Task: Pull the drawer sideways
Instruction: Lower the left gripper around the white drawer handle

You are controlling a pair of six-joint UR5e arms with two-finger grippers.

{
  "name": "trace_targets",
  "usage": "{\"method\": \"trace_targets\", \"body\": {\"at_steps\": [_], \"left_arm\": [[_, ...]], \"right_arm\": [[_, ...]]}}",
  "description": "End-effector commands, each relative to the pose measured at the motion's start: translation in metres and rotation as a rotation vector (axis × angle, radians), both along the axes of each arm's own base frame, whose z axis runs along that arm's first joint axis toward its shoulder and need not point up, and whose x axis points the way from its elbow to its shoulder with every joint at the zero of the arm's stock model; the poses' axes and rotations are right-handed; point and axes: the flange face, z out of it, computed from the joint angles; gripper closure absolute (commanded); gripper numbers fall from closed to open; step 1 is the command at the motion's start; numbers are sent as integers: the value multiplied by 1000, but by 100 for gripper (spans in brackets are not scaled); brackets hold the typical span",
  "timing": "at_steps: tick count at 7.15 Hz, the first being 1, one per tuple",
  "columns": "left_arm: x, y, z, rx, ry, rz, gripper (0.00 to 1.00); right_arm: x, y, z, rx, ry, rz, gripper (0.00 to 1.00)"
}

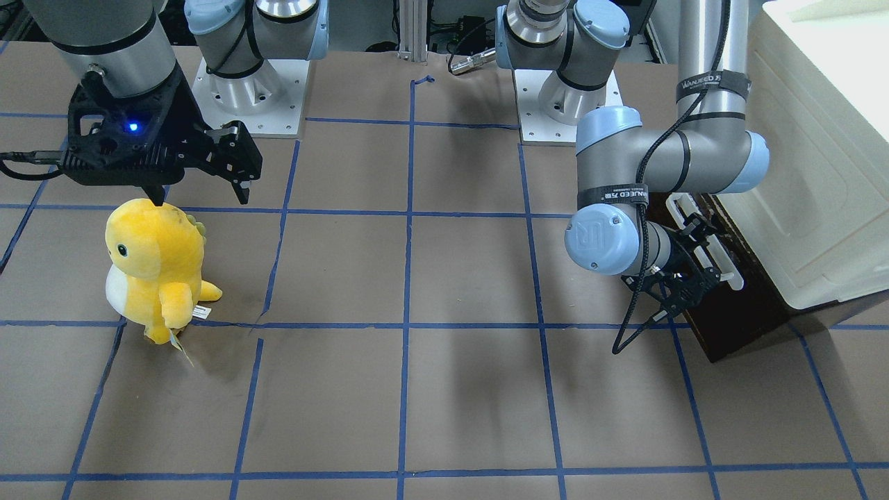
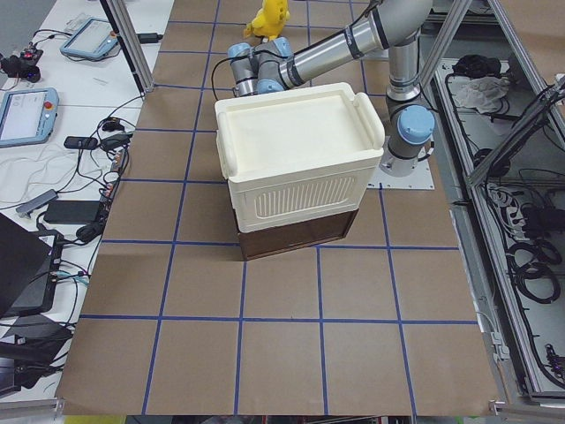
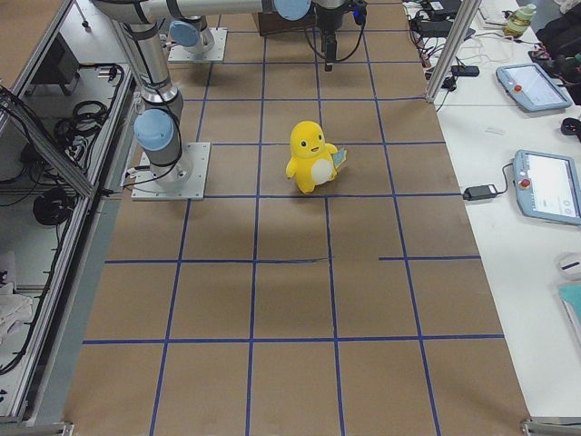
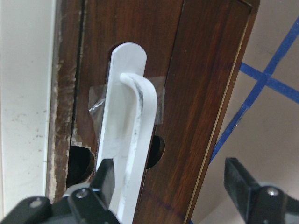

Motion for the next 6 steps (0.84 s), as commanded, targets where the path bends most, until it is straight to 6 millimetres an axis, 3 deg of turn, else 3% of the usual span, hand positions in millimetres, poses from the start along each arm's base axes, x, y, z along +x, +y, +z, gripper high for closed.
{"method": "trace_targets", "body": {"at_steps": [1,4,5,6], "left_arm": [[6,0,-1,1,4,14,14],[8,1,-2,15,9,14,19],[8,2,-3,25,12,16,26],[7,3,-4,34,13,16,27]], "right_arm": [[0,0,0,0,0,0,0],[0,0,0,0,0,0,0],[0,0,0,0,0,1,0],[0,0,0,0,1,1,0]]}}
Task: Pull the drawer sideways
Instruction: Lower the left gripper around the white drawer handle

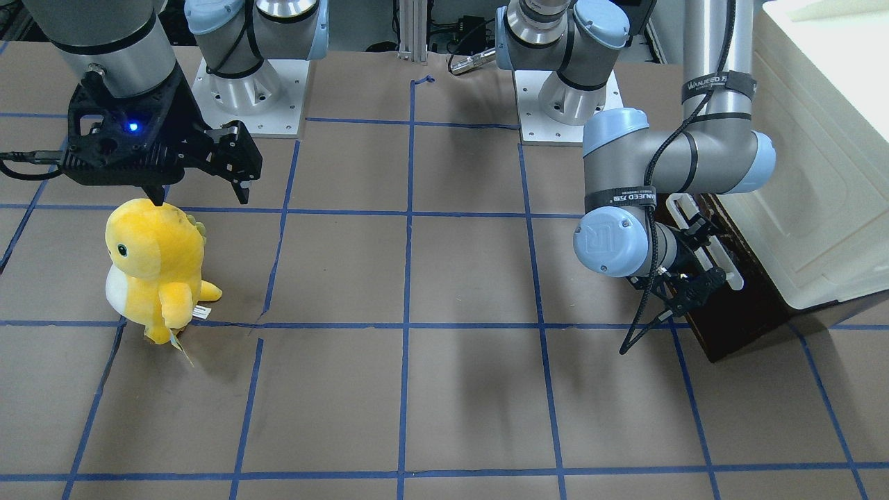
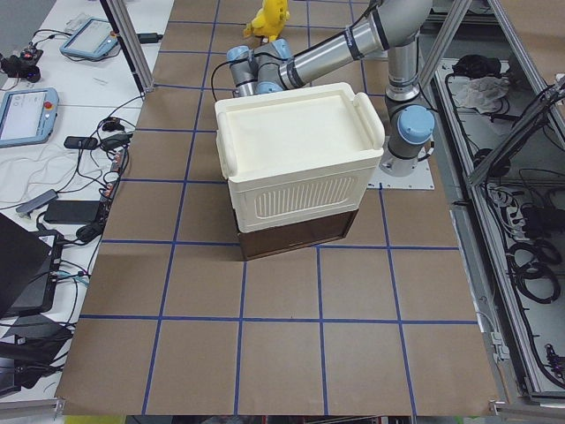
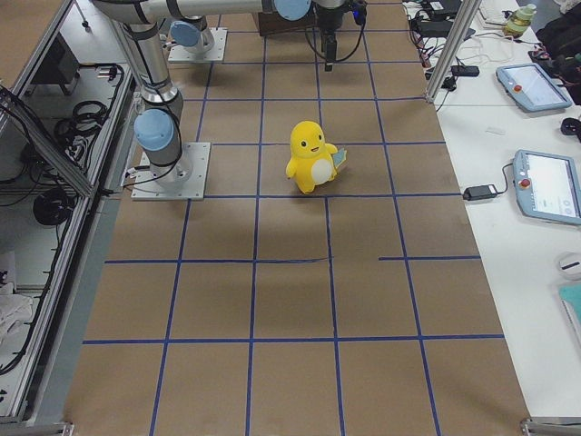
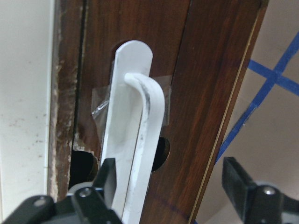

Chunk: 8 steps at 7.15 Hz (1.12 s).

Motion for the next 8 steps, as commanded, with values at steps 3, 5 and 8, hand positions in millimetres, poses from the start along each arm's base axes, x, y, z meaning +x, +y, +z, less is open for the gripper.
{"method": "trace_targets", "body": {"at_steps": [3,5,8], "left_arm": [[0,3,-1,27,1,-2,30],[0,2,-2,30,0,-4,30],[2,1,-6,34,-2,0,40]], "right_arm": [[0,0,0,0,1,-1,0],[0,0,0,0,0,-1,0],[0,0,0,0,0,-1,0]]}}
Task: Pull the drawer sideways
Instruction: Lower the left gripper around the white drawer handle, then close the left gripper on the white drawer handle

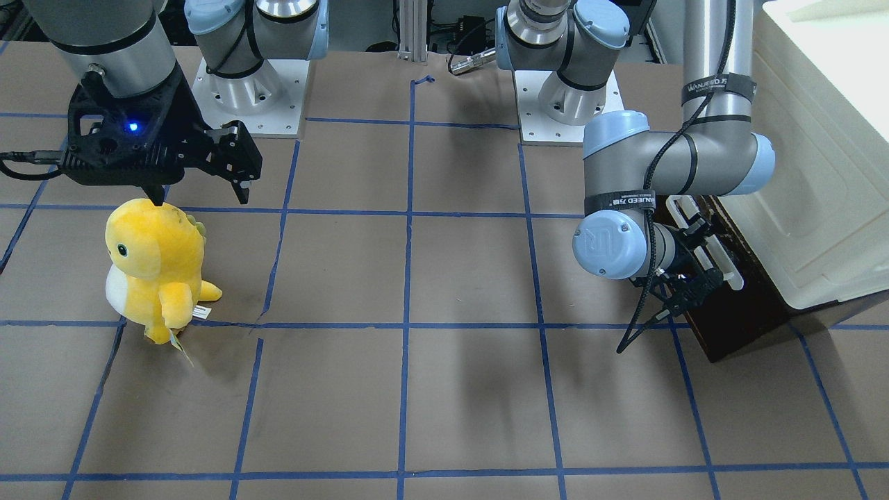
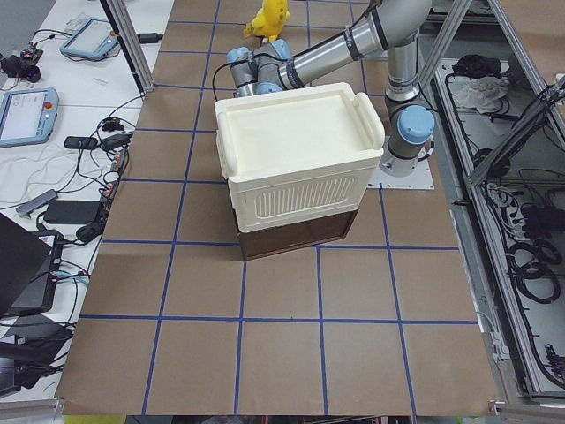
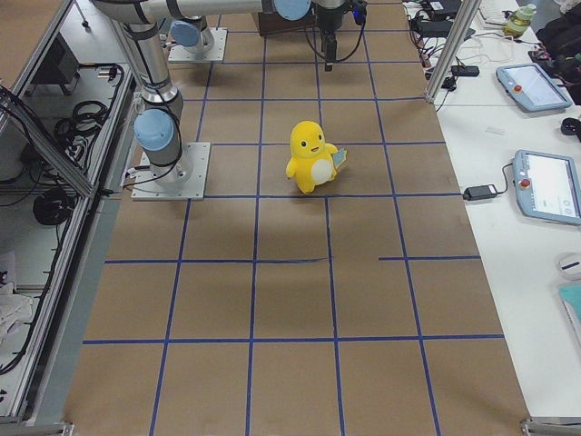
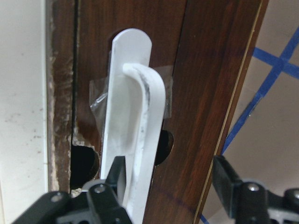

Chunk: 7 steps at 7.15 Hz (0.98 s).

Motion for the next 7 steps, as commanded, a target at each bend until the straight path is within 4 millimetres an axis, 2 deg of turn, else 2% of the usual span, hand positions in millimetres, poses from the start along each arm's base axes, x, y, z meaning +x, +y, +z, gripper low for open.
{"method": "trace_targets", "body": {"at_steps": [1,5,7], "left_arm": [[3,-1,-1,-1,-2,8,40],[5,0,0,6,-3,7,40],[13,0,1,7,-4,22,40]], "right_arm": [[0,0,0,0,0,0,0],[0,0,0,0,0,0,0],[0,0,0,0,0,0,0]]}}
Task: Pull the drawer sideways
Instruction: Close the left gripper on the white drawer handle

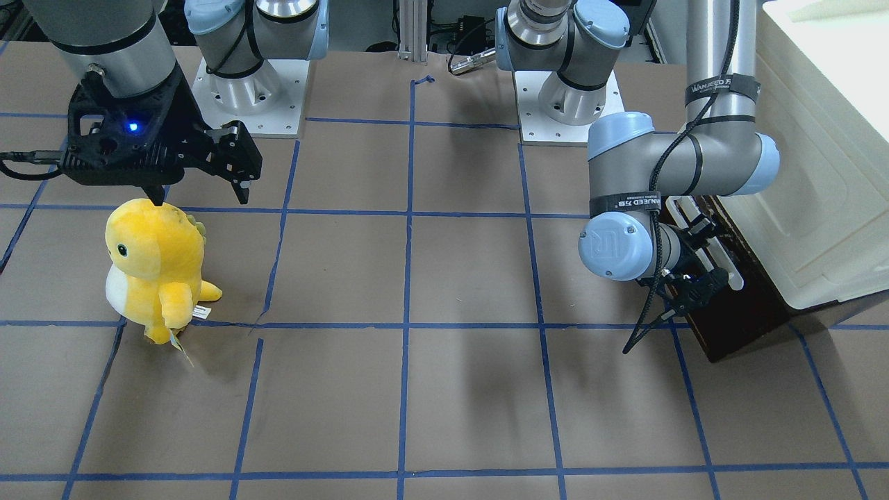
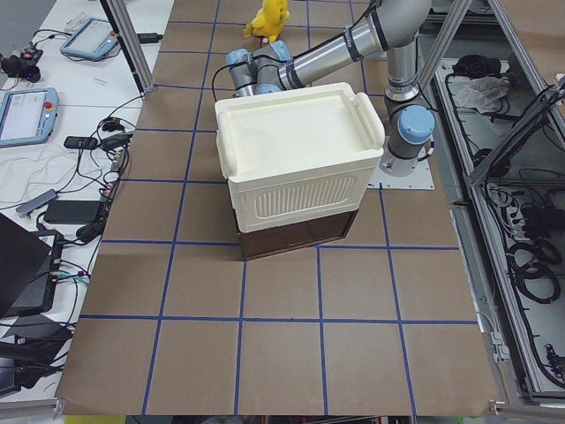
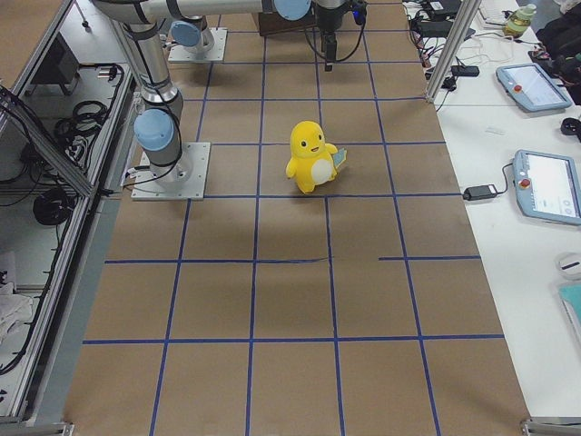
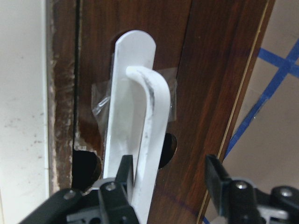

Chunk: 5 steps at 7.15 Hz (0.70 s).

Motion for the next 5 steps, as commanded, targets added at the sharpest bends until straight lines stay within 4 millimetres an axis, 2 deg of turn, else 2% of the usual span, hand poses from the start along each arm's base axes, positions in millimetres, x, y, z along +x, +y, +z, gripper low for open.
{"method": "trace_targets", "body": {"at_steps": [1,2,3,5], "left_arm": [[6,-1,3,-3,1,12,45],[7,-1,2,-3,2,15,46],[7,-2,3,-6,3,16,52],[7,-2,3,-3,1,14,55]], "right_arm": [[0,0,0,0,1,0,0],[0,0,0,0,1,0,0],[0,0,0,0,-1,0,0],[0,0,0,0,1,0,0]]}}
